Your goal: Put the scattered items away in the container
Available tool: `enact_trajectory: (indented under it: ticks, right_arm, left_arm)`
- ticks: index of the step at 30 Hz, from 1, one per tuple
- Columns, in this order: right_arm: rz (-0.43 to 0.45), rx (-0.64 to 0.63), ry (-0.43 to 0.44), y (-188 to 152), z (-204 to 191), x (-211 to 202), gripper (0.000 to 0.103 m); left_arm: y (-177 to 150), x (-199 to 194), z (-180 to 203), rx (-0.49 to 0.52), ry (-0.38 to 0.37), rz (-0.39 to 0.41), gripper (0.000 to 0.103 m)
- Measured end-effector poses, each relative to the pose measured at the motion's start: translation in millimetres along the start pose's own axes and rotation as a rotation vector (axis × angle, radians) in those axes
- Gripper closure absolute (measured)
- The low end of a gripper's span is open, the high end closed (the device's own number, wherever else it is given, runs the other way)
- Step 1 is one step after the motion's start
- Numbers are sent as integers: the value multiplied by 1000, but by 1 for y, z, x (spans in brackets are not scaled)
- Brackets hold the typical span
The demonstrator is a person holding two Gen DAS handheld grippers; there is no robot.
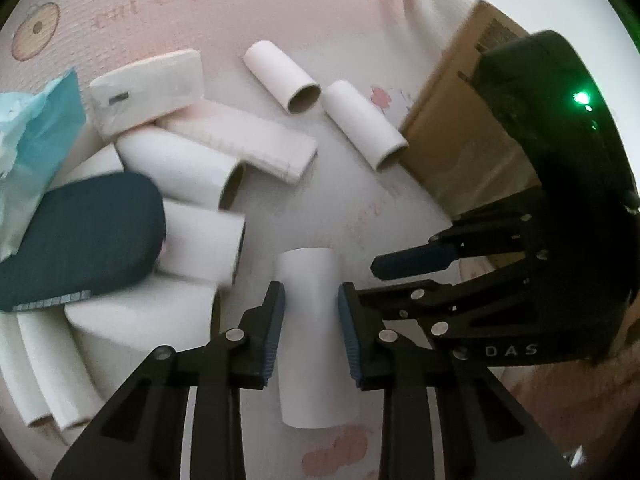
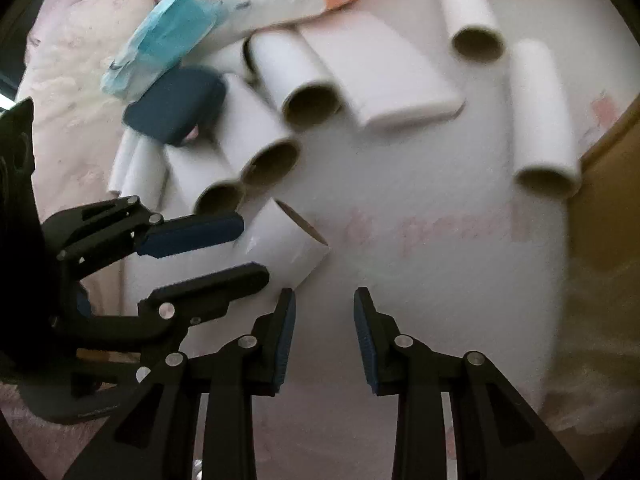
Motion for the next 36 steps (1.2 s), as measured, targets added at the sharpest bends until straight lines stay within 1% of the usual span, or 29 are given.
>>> enact_trajectory:
  ticks: [2, 3, 4, 6, 8, 10, 12, 14, 15, 16, 17, 18, 19, 21, 23, 25, 26, 27, 29, 31, 33, 36]
  right_arm:
    - [38, 6, -13, 10, 3, -5, 76]
    - [58, 25, -4, 16, 5, -8, 76]
    - [72, 42, 8, 20, 5, -10, 76]
    - [95, 57, 30, 27, 3, -16, 76]
    - [123, 54, 18, 32, 1, -22, 76]
    - [166, 51, -13, 38, 0, -30, 75]
    - [193, 47, -13, 42, -4, -38, 75]
    - [227, 50, 4, 48, -10, -48, 75]
    - [239, 47, 11, 55, -14, -51, 71]
    - [250, 41, 15, 59, -14, -56, 63]
    - [265, 31, 15, 63, -12, -62, 57]
    - [283, 12, 7, 65, -19, -63, 46]
    - [296, -6, 0, 68, -25, -64, 41]
    - [331, -56, -3, 76, -38, -70, 39]
    - [351, -87, 19, 77, -45, -79, 38]
    - [363, -92, 80, 79, -59, -81, 36]
    - [365, -92, 123, 81, -67, -80, 34]
    - [362, -88, 169, 85, -78, -76, 32]
    - [353, -80, 220, 89, -90, -72, 32]
    - [355, -82, 225, 93, -96, -69, 32]
    - [363, -91, 212, 97, -100, -68, 32]
    - [372, -87, 225, 108, -106, -67, 31]
  left_arm:
    - [8, 3, -4, -30, -4, -6, 75]
    - [13, 2, -6, -44, -12, 2, 79]
    - [17, 0, -7, -58, -14, 12, 80]
    - [25, -8, -12, -78, 9, 39, 79]
    - [29, -16, -19, -85, 70, 52, 73]
    - [30, -25, -24, -69, 130, 61, 51]
    - [32, -37, -27, -48, 182, 83, 47]
    - [34, -50, -31, -32, 208, 97, 47]
    - [34, -57, -34, -30, 216, 104, 46]
    - [34, -63, -38, -35, 229, 112, 45]
    - [34, -71, -45, -48, 248, 121, 45]
    - [34, -78, -52, -66, 259, 130, 44]
    - [34, -86, -61, -91, 267, 140, 43]
    - [34, -102, -79, -148, 282, 160, 43]
    - [30, -115, -97, -215, 286, 171, 42]
    - [26, -127, -113, -307, 245, 200, 41]
    - [25, -130, -119, -339, 237, 213, 40]
    - [23, -132, -128, -376, 244, 223, 39]
    - [17, -136, -145, -432, 288, 231, 39]
    - [14, -140, -158, -463, 321, 252, 39]
    - [12, -139, -168, -480, 352, 243, 39]
    - [8, -133, -177, -525, 337, 229, 39]
Point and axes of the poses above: each gripper's, at about its wrist camera, not at the fingertips, and x roughly the way its jaws point, z to its right, y to its top, the point moved 10 cm from there along x, roughly the way its jaws point, and after that the axes turned 12 degrees about x, right-handed, at the moved point
